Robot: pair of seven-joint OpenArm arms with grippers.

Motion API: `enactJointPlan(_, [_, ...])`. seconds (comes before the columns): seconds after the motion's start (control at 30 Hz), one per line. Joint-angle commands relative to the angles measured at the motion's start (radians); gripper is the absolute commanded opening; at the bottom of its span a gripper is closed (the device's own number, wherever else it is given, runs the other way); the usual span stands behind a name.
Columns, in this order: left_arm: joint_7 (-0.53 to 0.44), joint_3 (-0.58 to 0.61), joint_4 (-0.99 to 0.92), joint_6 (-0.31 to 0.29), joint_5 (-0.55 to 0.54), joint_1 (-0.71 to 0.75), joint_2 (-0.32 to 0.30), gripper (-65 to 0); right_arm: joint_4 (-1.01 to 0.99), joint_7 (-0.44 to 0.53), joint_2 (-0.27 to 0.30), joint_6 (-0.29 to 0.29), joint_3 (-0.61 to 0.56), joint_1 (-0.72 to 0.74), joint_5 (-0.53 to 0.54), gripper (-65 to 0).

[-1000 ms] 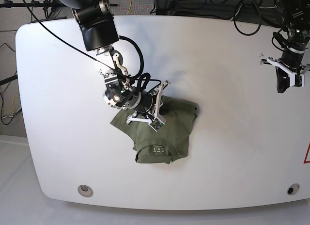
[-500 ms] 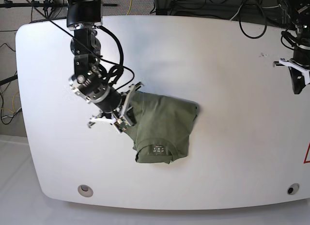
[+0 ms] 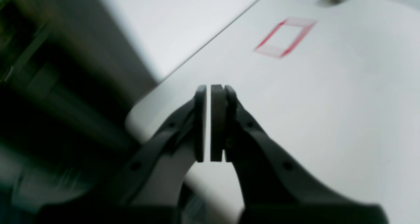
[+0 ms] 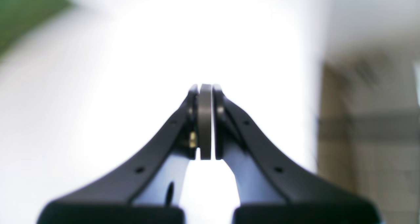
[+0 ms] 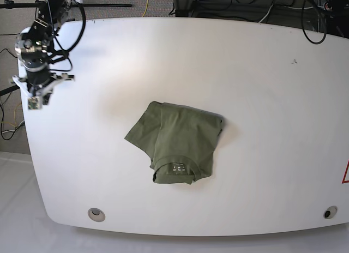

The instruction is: Fold the T-shirt properly

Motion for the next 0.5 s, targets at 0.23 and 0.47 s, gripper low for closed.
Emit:
enactJointPlan(0.23, [0.174,-0.146,-0.152,0.007,0.032,0.026,-0.043,-65.0,0.018,0.075,0.001,-0.005,0.373,-0.071,0.017,-65.0])
enactJointPlan(0.47, [0.211,-0.146,-0.303,0.002,0.18,0.034,-0.039,-65.0,0.009,0.076,-0.083,0.0,0.565,-0.082,-0.128,-65.0])
